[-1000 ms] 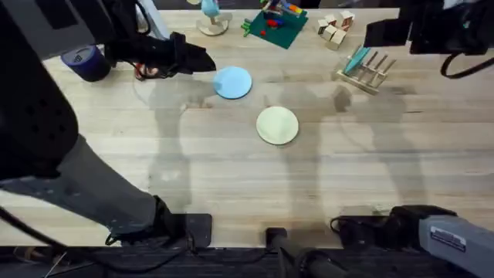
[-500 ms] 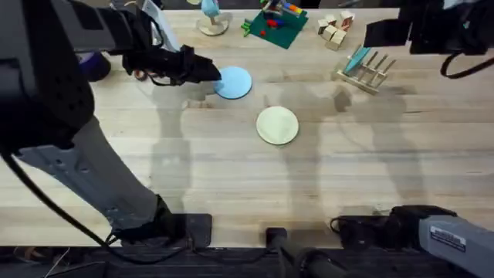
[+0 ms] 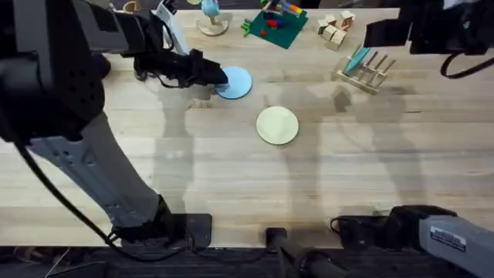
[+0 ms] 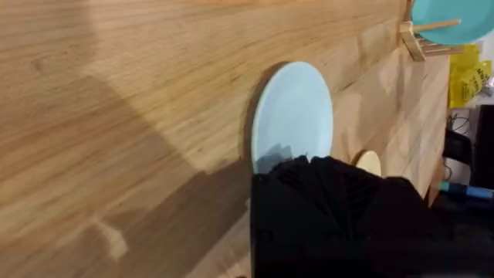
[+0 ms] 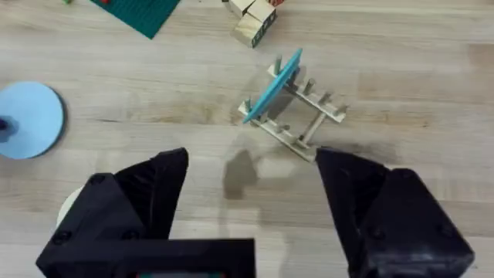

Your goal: Pick up the plates from the table one by one and place each into a slot on the dish rack.

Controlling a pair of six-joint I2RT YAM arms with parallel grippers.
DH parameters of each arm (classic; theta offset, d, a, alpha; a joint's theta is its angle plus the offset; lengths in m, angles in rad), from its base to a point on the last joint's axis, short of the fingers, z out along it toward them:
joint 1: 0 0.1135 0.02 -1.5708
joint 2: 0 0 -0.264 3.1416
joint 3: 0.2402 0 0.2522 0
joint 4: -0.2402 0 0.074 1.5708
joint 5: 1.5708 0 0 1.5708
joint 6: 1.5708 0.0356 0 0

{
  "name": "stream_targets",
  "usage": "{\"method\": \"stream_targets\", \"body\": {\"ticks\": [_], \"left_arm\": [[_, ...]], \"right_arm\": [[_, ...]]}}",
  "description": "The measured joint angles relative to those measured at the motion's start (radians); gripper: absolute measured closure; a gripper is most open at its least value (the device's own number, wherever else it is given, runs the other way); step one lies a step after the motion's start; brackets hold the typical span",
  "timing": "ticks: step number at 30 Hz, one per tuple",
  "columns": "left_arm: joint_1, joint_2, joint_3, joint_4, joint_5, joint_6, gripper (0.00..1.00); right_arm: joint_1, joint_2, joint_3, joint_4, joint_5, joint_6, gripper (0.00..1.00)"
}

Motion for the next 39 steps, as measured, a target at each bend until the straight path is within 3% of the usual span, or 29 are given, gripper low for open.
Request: {"method": "stream_targets", "body": {"ticks": [9,27,32,39], "left_arm": [[0.008,0.064,0.016,0.005,0.069,-0.002,0.957],[0.008,0.064,0.016,0.023,0.07,-0.003,0.959],[0.008,0.064,0.016,0.023,0.07,-0.003,0.959],[0.008,0.064,0.016,0.032,0.069,-0.003,0.96]], "right_arm": [[0.0,0.0,0.0,0.0,0.0,0.0,0.006],[0.0,0.0,0.0,-0.001,0.0,0.0,0.005],[0.0,0.0,0.0,0.0,-0.004,0.071,0.005],[0.0,0.001,0.0,0.0,-0.119,0.129,0.005]]}}
